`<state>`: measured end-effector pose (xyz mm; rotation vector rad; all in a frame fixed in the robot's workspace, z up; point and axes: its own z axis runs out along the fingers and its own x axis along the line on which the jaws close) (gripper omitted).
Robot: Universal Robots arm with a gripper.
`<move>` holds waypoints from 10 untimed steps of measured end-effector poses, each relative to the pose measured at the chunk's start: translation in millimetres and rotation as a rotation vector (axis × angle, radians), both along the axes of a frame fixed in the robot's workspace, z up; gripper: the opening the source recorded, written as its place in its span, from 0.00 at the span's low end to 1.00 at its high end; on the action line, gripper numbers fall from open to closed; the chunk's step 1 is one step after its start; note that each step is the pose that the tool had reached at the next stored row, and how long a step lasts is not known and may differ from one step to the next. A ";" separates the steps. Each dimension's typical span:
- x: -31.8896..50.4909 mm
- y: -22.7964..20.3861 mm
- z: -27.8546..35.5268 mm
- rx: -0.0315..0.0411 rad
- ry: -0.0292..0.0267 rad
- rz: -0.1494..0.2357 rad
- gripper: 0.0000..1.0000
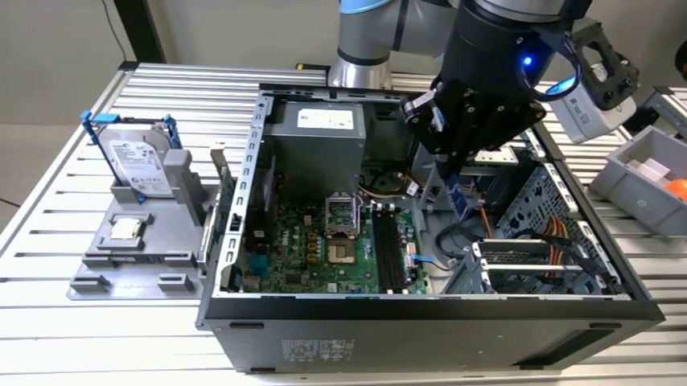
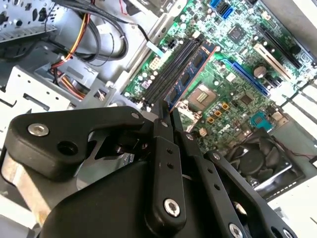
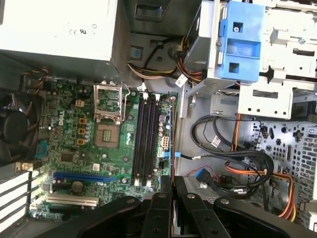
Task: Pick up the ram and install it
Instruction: 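Insert the ram into the slot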
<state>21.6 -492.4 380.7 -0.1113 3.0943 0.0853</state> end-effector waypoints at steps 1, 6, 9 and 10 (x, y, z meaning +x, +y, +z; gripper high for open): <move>-0.1 0.0 -0.3 0.0000 0.0000 -0.001 0.00; -0.9 -0.1 -2.5 0.0000 -0.0001 -0.033 0.00; -1.0 0.0 -4.5 -0.0001 0.0000 -0.074 0.00; -1.3 0.0 -5.2 0.0000 0.0000 -0.087 0.00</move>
